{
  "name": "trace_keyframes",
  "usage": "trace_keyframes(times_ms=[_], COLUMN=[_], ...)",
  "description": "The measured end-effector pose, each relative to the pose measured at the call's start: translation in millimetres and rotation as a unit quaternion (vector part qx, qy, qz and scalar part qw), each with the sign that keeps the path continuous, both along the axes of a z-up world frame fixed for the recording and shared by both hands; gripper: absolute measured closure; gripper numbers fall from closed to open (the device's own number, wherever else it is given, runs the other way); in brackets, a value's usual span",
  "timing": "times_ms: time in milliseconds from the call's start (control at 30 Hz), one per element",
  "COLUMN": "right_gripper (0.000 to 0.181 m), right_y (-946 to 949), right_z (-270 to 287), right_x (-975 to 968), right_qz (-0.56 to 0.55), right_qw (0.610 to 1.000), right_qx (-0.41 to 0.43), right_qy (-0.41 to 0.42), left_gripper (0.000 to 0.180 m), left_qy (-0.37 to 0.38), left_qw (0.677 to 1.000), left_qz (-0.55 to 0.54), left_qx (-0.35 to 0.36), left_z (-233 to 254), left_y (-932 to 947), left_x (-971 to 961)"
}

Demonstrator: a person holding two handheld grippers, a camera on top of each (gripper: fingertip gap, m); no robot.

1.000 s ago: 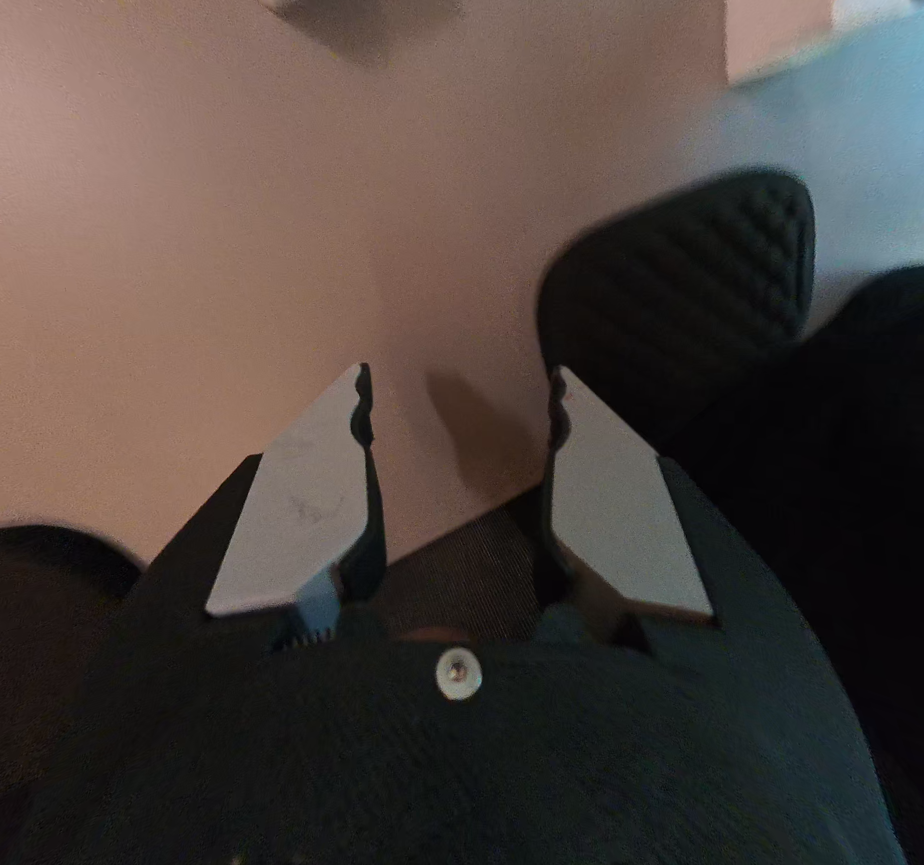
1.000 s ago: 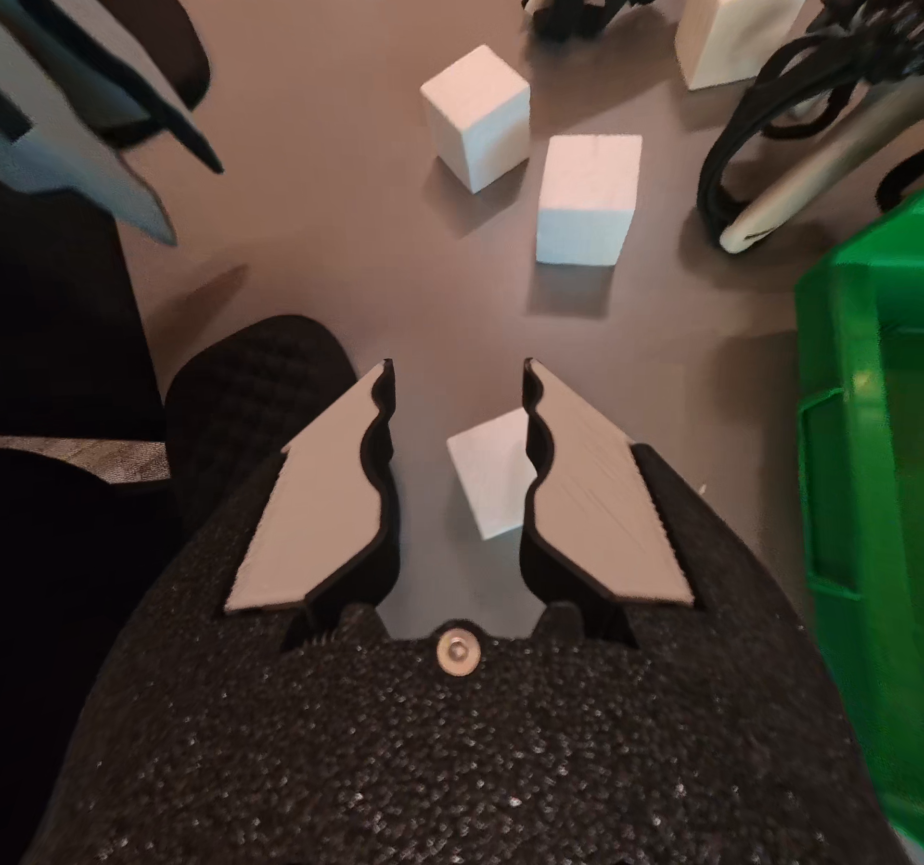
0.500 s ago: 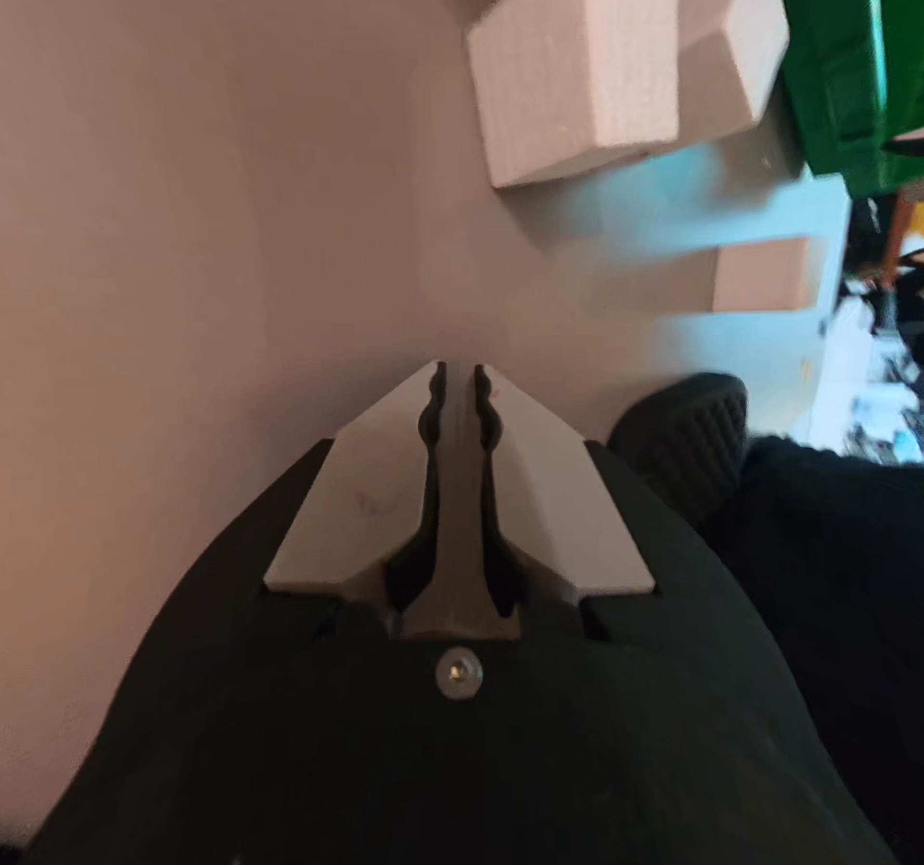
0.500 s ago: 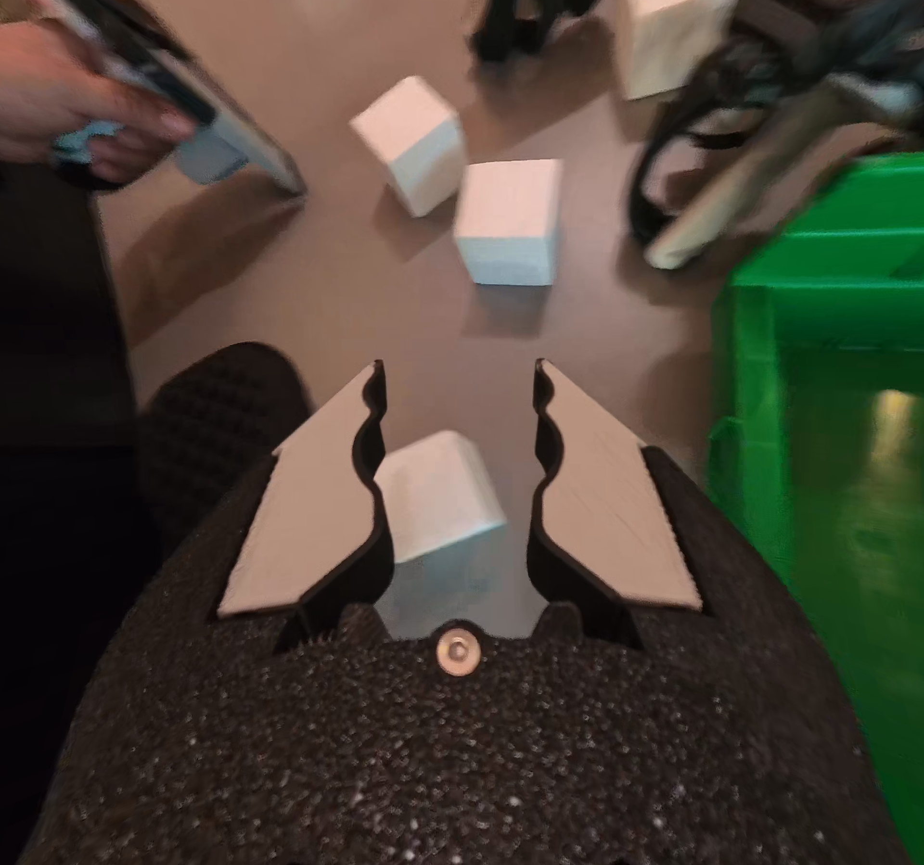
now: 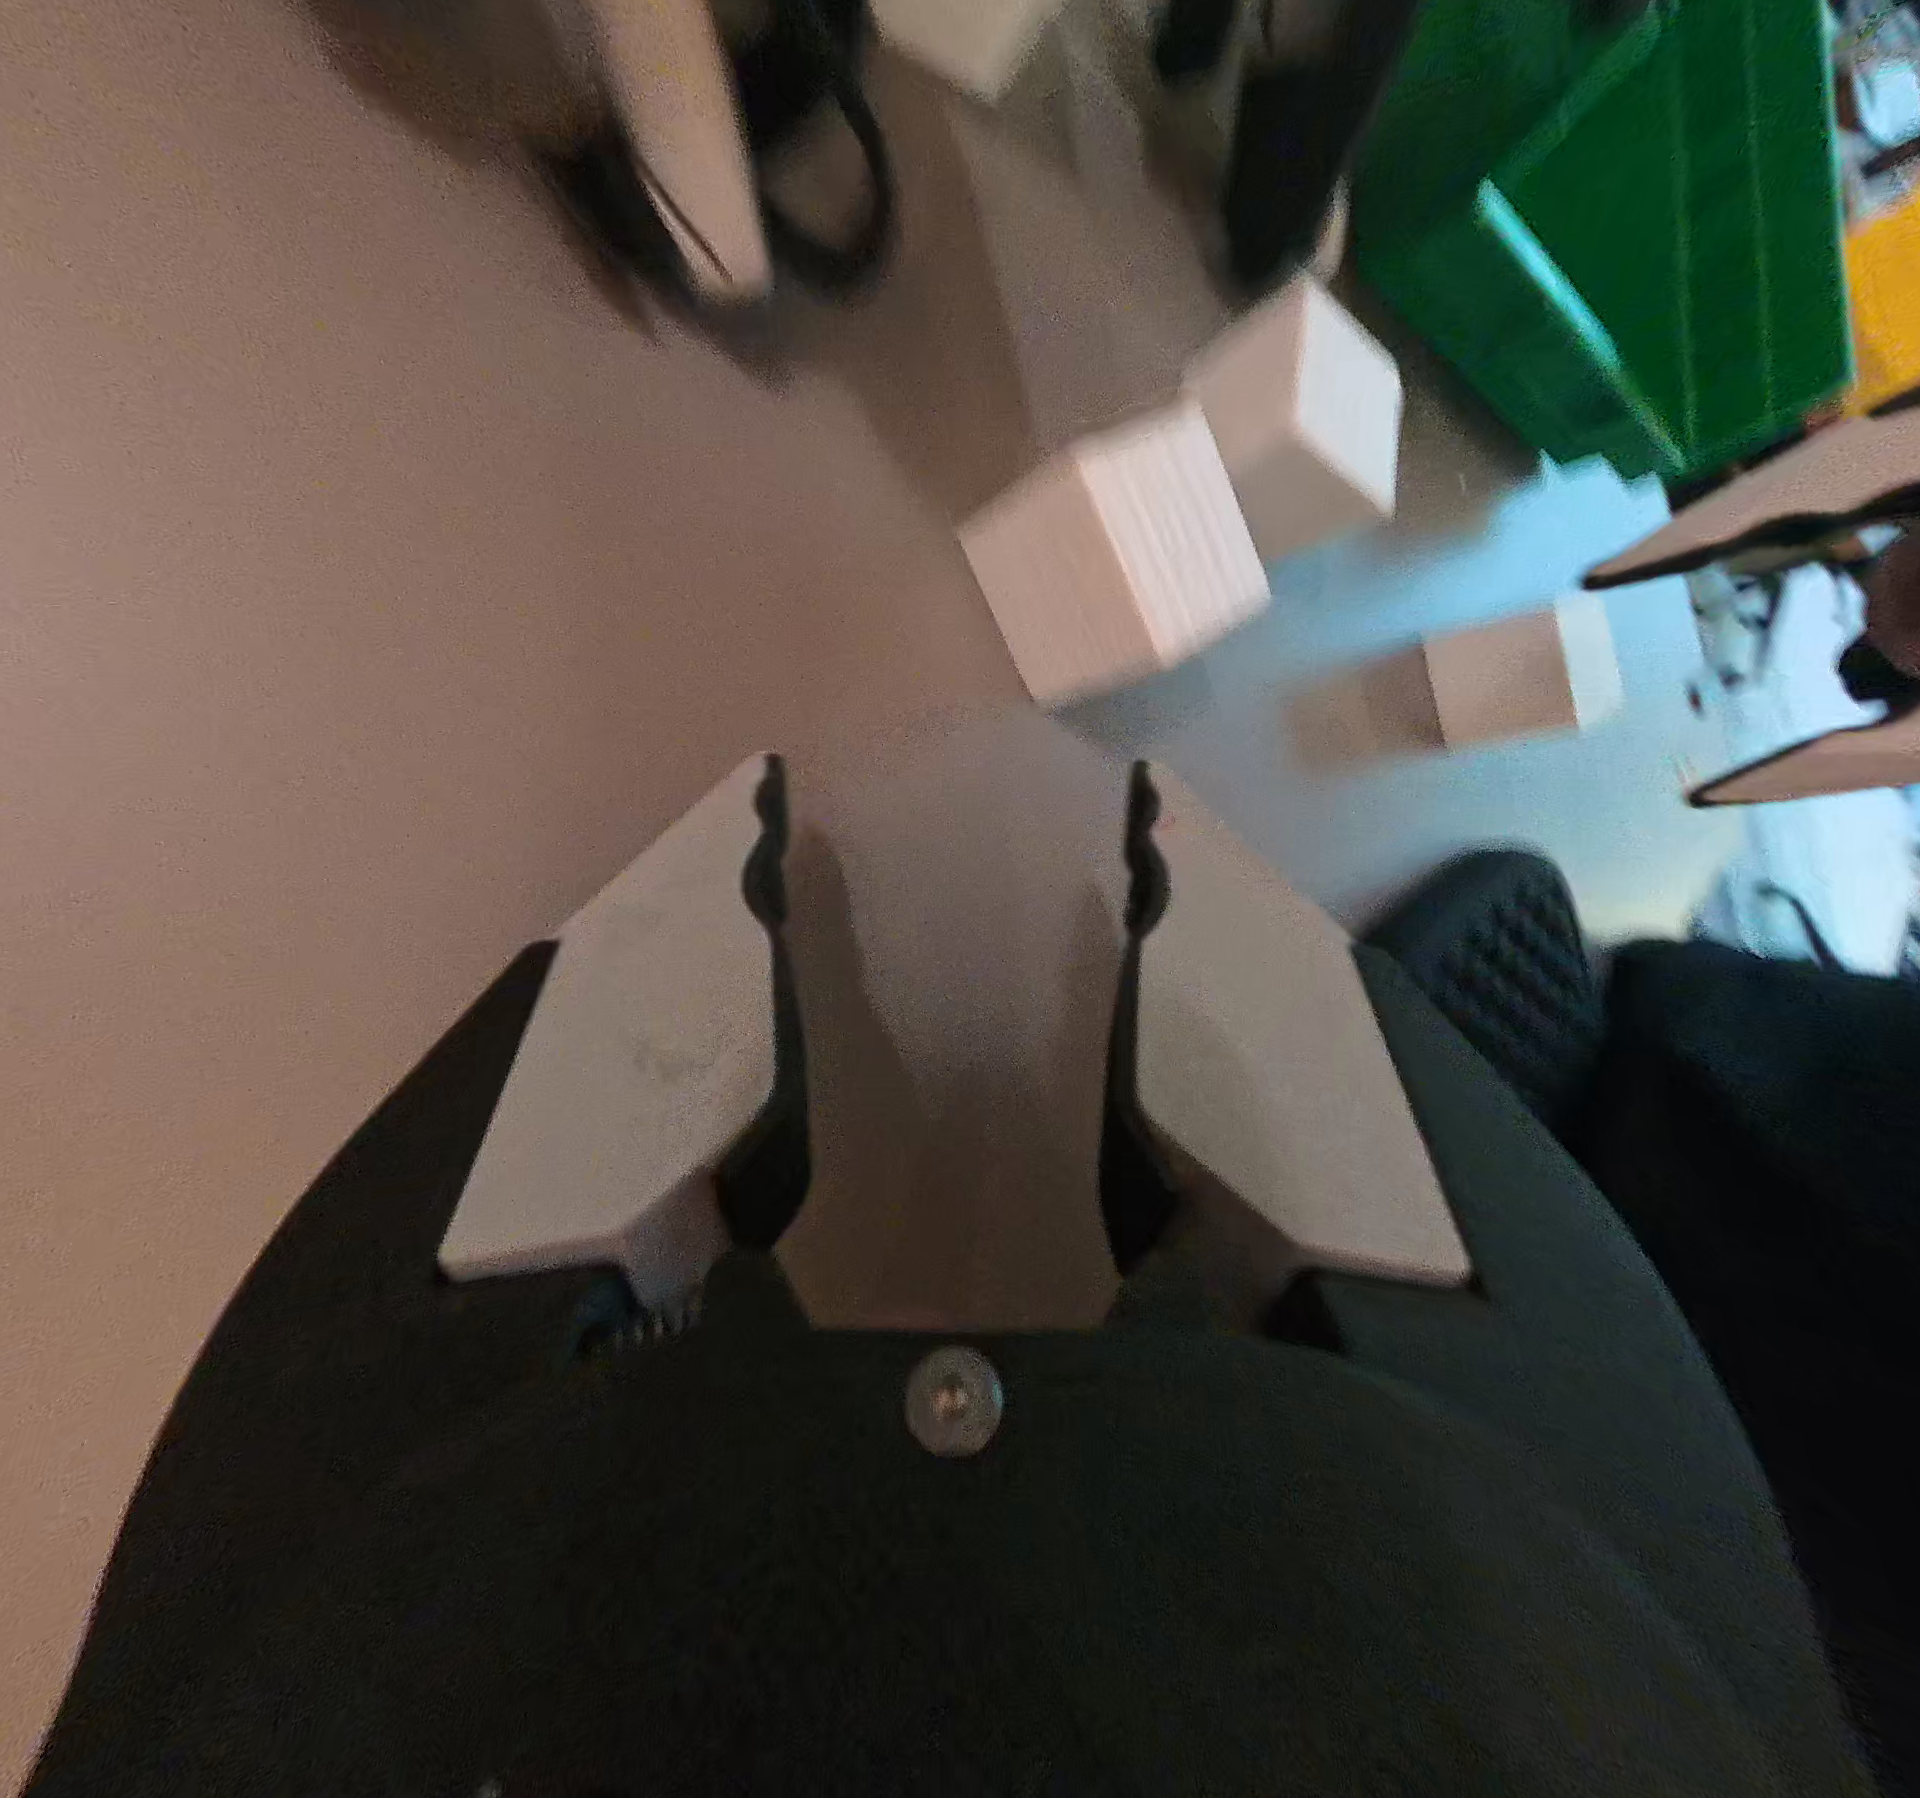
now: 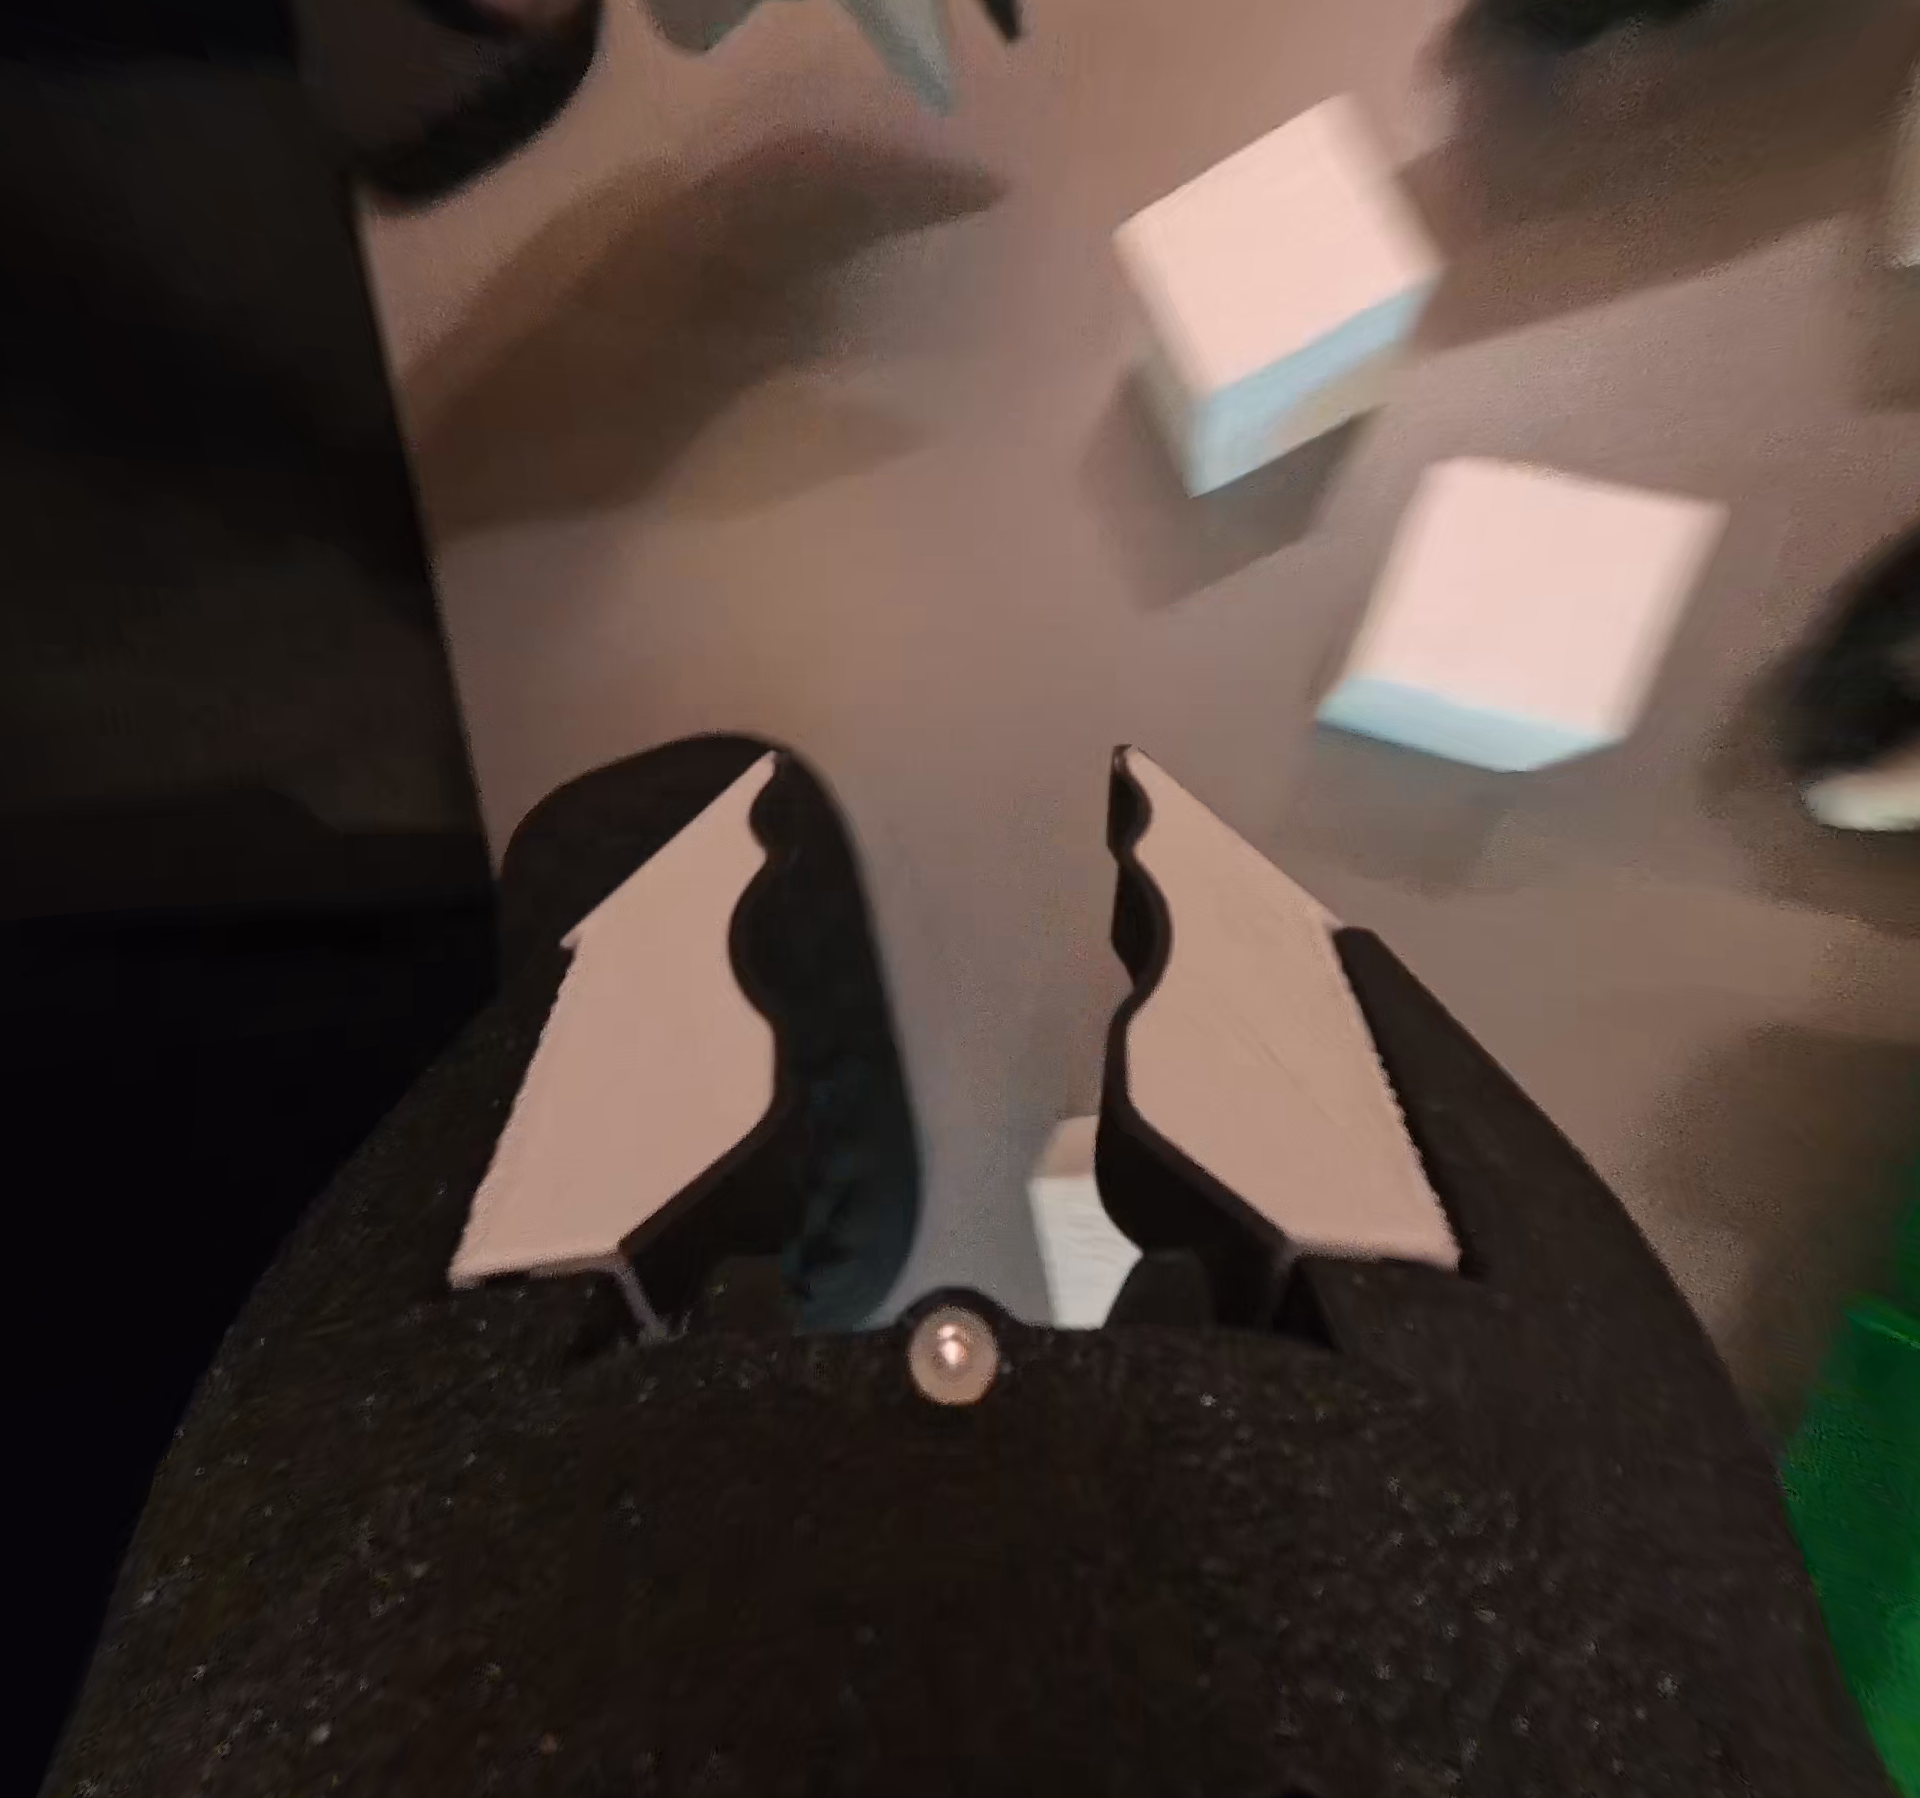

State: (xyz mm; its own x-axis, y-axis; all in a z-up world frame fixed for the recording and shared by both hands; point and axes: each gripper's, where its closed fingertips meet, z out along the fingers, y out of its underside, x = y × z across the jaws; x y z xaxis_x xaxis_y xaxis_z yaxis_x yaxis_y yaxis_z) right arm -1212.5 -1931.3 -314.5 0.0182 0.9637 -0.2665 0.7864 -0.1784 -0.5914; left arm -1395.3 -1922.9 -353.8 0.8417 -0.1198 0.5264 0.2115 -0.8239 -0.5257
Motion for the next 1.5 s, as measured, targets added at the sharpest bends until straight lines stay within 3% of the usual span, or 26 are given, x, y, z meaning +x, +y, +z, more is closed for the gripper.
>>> trace_keyframes(times_ms=[167,233,333,400,433,533,833,1000,1200,1300,1333,1400,1500], right_gripper=[0.121,0.120,0.120,0.121,0.121,0.121,0.122,0.122,0.128,0.117,0.120,0.121,0.110], right_y=[86,103,110,110,110,110,132,166,235,285,300,327,385], right_z=[27,30,33,33,32,32,37,58,108,135,141,151,166], right_x=[-10,-12,-12,-8,-5,7,20,20,7,-9,-18,-41,-66], right_qz=[-0.066,-0.084,-0.099,-0.103,-0.107,-0.116,-0.124,-0.148,-0.194,-0.222,-0.218,-0.208,-0.244], right_qw=[0.997,0.996,0.994,0.994,0.993,0.992,0.990,0.984,0.969,0.949,0.945,0.944,0.925], right_qx=[0.031,0.034,0.026,0.025,0.026,0.030,0.056,0.085,0.086,0.138,0.156,0.167,0.205], right_qy=[0.021,0.023,0.038,0.040,0.041,0.038,0.027,0.046,0.130,0.176,0.186,0.196,0.205], left_gripper=[0.087,0.078,0.085,0.099,0.098,0.121,0.125,0.125,0.124,0.124,0.124,0.117,0.113], left_qy=[0.062,0.094,0.151,0.145,0.153,0.165,0.251,0.263,0.294,0.310,0.314,0.317,0.301], left_qw=[0.994,0.992,0.986,0.988,0.986,0.985,0.967,0.960,0.947,0.939,0.937,0.934,0.928], left_qz=[0.045,0.057,0.067,0.057,0.059,0.044,0.049,0.088,0.122,0.141,0.145,0.162,0.179], left_qx=[0.076,0.063,0.030,0.006,0.003,0.019,-0.012,-0.031,-0.043,-0.046,-0.046,-0.009,0.131], left_z=[56,64,57,47,44,48,51,53,56,58,59,80,152], left_y=[94,126,157,166,169,172,157,137,115,108,106,108,128], left_x=[-33,-37,-44,-38,-39,-34,-112,-179,-258,-288,-294,-295,-269])
